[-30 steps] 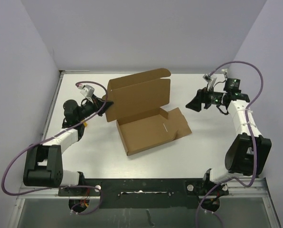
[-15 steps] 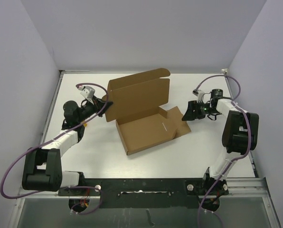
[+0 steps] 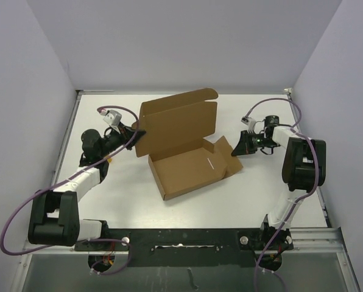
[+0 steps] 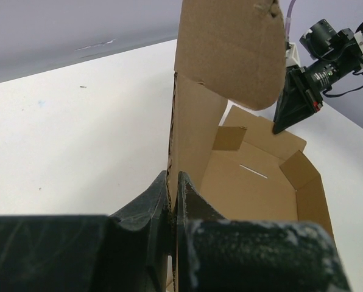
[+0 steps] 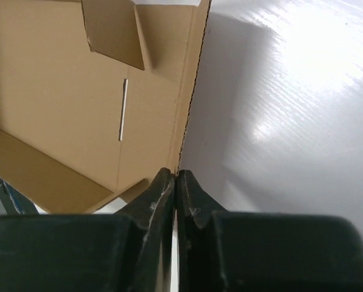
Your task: Fold the paper box
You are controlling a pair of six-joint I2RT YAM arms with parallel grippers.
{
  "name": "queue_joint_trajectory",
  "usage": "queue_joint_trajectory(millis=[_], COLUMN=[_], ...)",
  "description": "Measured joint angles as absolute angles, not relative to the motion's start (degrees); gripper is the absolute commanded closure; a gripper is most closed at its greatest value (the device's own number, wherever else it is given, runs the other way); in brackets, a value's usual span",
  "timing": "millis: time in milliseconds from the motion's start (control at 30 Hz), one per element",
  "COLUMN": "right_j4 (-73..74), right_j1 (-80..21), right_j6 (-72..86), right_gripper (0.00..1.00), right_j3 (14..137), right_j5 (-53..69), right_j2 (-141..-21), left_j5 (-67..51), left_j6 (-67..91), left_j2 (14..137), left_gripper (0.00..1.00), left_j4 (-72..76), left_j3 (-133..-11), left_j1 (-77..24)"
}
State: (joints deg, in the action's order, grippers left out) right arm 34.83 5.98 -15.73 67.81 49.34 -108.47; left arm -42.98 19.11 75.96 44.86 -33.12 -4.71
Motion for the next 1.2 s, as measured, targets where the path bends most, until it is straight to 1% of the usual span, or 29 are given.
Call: queue_joint_trajectory(millis=[167, 433, 533, 700, 900, 1000, 1100, 1200], right_j4=[34.0, 25.9, 23.3, 21.9, 20.8, 20.5, 19.7, 19.3], right_j1=[5.9, 4.4, 2.5, -1.7, -5.5, -5.7, -5.1, -3.5], right_j6=[-14.7, -13.1, -13.3, -15.6, -17.8, -17.7, -17.1, -15.8], right_gripper=[1.0, 1.0, 1.0, 1.0, 1.0, 0.97, 0.89, 0.84], right_j3=[67.7, 67.5, 67.5, 67.4, 63.7, 62.9, 62.9, 62.9], right_j5=[49.6, 48.4, 47.8, 44.5, 39.0, 38.4, 39.2, 42.3], right_j2=[-106.1, -92.4, -89.5, -88.8, -88.8, -89.4, -90.5, -92.1], left_j5=[-43.1, -42.2, -40.4, -36.6, -35.2, -35.7, -36.7, -37.7], left_j6=[19.5, 19.9, 20.1, 18.3, 14.5, 13.0, 11.9, 11.3], left_j2=[74.1, 71.3, 71.3, 71.4, 73.3, 75.0, 76.1, 76.2], left_gripper=[1.0, 1.0, 1.0, 1.0, 1.0, 1.0, 1.0, 1.0], left_j4=[44.6, 42.1, 41.0, 39.5, 40.2, 40.2, 39.9, 39.4], left_j3=[-33.1, -35.6, -37.9, -41.7, -42.5, -42.5, -42.5, -42.5], left_j1=[-6.0, -7.6, -9.0, -12.9, -15.0, -15.0, -14.9, -14.8])
